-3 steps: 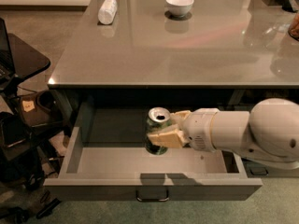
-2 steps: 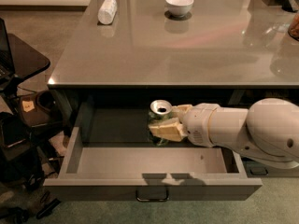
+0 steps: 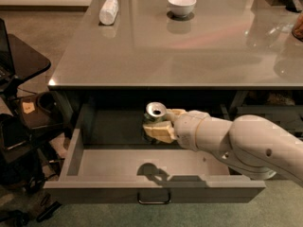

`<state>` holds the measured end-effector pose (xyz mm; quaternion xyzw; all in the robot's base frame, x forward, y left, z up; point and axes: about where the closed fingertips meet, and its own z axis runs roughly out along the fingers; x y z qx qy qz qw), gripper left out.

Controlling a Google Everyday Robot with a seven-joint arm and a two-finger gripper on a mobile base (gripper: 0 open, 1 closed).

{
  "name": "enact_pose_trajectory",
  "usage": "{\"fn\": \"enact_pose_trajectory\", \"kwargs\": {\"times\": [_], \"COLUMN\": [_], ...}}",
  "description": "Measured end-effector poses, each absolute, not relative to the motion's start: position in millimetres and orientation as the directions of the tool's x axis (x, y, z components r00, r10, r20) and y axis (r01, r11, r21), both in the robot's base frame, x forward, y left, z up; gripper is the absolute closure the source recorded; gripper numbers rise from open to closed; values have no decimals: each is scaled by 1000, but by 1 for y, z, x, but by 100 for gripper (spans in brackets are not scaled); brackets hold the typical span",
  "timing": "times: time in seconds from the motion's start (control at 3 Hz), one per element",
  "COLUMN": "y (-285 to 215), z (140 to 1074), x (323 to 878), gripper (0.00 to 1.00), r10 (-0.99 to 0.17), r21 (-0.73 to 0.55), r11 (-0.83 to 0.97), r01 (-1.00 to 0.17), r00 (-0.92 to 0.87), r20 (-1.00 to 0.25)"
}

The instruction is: Place green can into top drawer

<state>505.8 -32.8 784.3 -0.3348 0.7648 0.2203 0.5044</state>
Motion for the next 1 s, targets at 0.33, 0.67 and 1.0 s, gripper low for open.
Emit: {"fn": "enact_pose_trajectory", "kwargs": {"times": [0.33,0.67,1.0], "y": [-33,-24,-16], "z": [784,760,724], "x": [506,499,487], "gripper": [100,100,100], "r10": [-290,-354,-393], "r21": [-1,-35,-41], "r11": [680,646,625], "r01": [-733,-762,-780], "r00": [-267,-259,-269], "r20": [-919,-898,-879]}}
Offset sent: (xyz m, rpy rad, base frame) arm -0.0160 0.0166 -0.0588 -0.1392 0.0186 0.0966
